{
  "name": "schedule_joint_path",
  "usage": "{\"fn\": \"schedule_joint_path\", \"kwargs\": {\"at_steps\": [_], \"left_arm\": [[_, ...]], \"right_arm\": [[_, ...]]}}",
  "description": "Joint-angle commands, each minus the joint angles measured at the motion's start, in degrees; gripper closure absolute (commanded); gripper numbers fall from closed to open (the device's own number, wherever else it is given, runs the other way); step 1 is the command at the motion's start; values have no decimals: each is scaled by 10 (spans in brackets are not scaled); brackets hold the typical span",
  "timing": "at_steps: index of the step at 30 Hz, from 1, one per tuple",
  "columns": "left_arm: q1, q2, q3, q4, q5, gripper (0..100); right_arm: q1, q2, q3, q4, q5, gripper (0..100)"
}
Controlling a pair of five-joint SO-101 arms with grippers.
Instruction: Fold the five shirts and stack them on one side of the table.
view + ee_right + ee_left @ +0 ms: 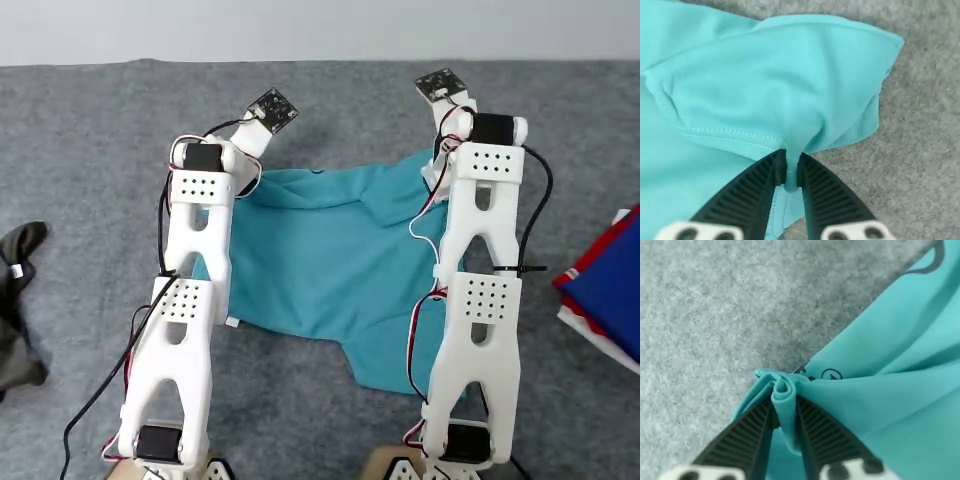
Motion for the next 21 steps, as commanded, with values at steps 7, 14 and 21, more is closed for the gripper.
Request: {"fn": "schedule_joint_path", "kwargs": {"at_steps": [7,14,21], "left_arm": [[-3,-11,-30,2,-2,994],[12,-96,-29,23,43,994],[16,-80,-29,21,49,994]], "right_arm": [[7,-71,-94,22,12,987],[9,-154,-98,22,12,987],[11,-139,33,4,11,978]]}}
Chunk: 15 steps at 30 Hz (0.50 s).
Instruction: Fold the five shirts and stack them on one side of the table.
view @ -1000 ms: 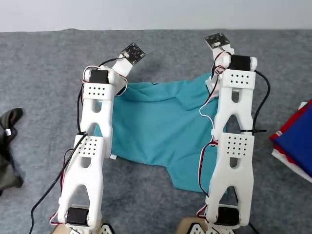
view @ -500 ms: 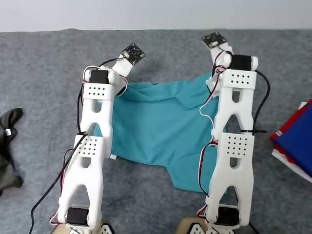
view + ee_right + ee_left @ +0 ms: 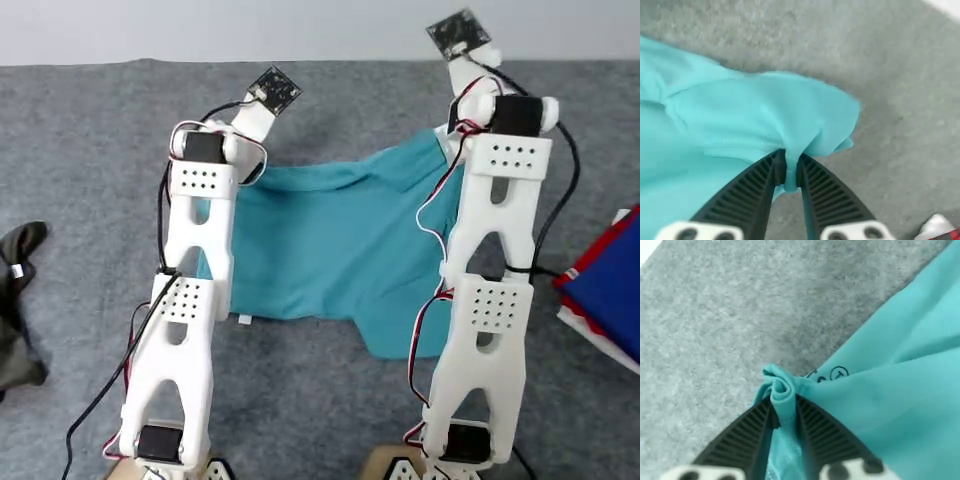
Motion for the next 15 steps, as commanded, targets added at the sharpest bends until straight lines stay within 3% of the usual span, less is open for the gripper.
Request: {"fn": "schedule_joint_path", "kwargs": {"at_steps": [1,7,10,15], "left_arm": [[0,-18,-29,4,6,994],[-11,4,-29,6,6,994],[-11,15,-29,6,6,994],[-11,23,-29,4,6,994]], "right_arm": [[10,-18,65,-4,3,965],[16,18,79,-18,-7,943],[15,18,79,-21,18,989],[18,18,-10,-7,29,986]]}}
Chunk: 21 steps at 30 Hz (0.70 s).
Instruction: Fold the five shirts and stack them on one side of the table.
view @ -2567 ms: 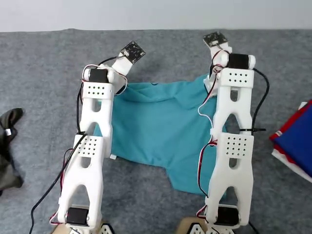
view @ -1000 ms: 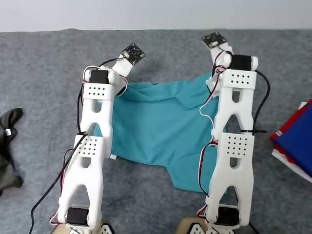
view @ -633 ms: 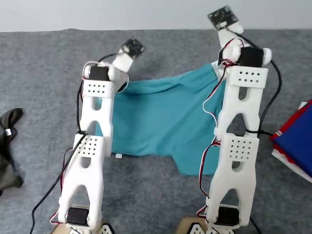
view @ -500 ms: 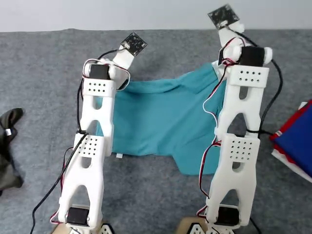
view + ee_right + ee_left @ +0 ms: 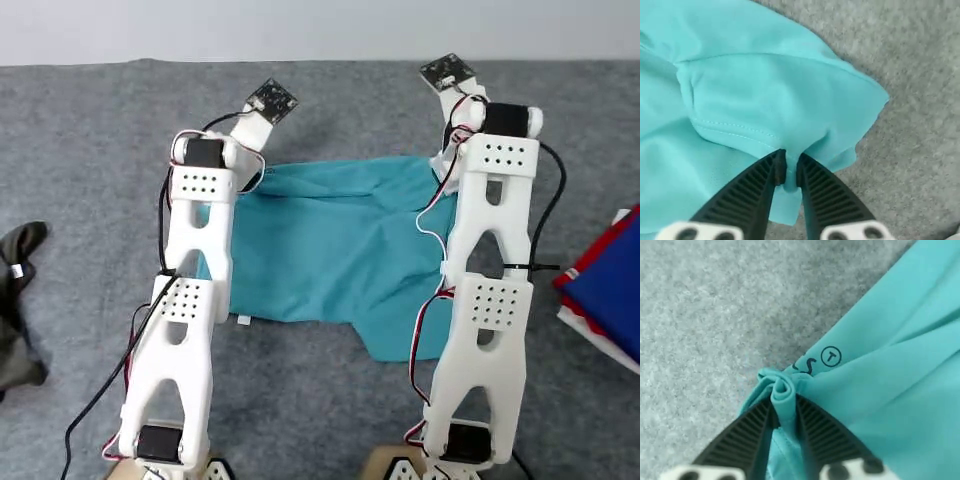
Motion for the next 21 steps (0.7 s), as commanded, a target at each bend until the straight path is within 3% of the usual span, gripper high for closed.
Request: {"fn": "schedule_joint_path", "kwargs": {"at_steps": [1,5,21], "left_arm": [[-3,-13,-29,3,6,994],[-3,-15,-29,2,6,994],[1,-17,-30,2,9,994]], "right_arm": [[9,-11,-96,15,9,987],[6,-12,-185,36,19,987],[9,-114,-181,17,18,987]]}}
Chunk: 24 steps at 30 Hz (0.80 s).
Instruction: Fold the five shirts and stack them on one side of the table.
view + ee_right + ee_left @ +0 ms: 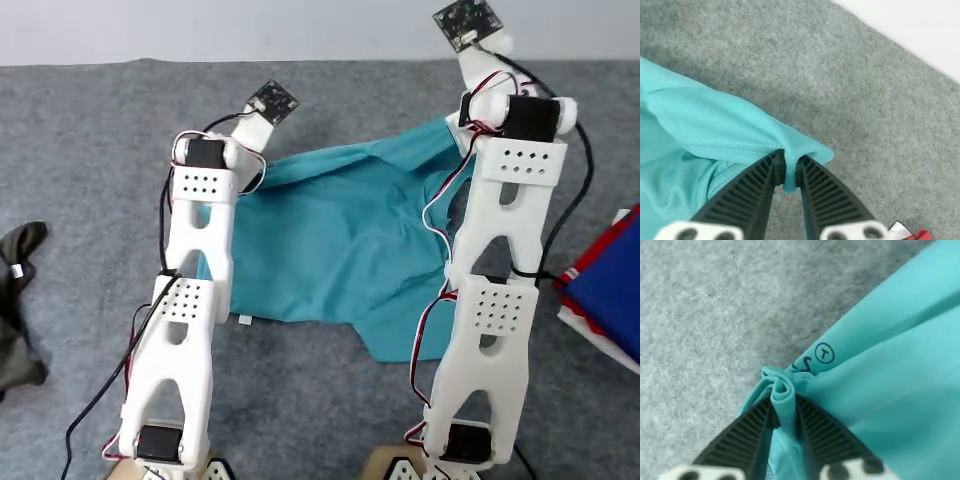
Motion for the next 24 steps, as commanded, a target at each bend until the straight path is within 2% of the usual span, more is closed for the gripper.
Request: {"fn": "schedule_joint_path", "kwargs": {"at_steps": [1,10,18,24], "left_arm": [[-2,-25,-31,2,12,994],[-11,-269,-29,1,129,994],[-7,-476,-29,-47,135,994],[-6,-579,-29,-18,133,994]], "right_arm": [[9,-74,-30,3,3,987],[22,-204,-26,-41,4,987],[69,-315,-28,-47,4,987],[95,-415,-25,-47,20,986]]}}
